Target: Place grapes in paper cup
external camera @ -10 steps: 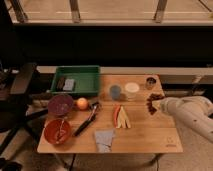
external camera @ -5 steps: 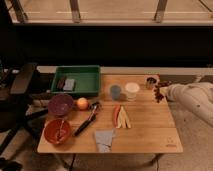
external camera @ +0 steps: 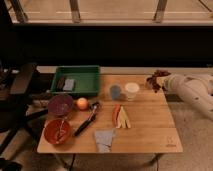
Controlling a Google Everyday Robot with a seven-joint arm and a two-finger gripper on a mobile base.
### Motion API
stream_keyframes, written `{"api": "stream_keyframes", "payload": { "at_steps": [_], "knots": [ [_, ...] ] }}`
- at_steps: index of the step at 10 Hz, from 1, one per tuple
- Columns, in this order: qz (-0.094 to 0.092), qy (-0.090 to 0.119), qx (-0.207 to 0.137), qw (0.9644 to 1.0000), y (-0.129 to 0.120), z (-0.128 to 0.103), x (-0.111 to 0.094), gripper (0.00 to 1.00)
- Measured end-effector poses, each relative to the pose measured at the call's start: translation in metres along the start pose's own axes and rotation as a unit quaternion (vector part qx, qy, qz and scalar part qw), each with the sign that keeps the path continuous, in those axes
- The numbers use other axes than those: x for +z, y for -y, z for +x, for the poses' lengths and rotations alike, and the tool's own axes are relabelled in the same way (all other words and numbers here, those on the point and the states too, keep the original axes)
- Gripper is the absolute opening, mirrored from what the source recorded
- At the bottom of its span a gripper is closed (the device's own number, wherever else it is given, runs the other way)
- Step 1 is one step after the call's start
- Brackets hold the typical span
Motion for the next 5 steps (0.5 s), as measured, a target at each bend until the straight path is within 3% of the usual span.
{"api": "stream_keyframes", "payload": {
  "at_steps": [3,5],
  "knots": [
    [-0.044,0.018,-0.034,0.9983,-0.049,-0.018,0.005,0.0],
    [-0.074,0.027,-0.063,0.9949,-0.083,-0.024,0.007,0.0]
  ]
}}
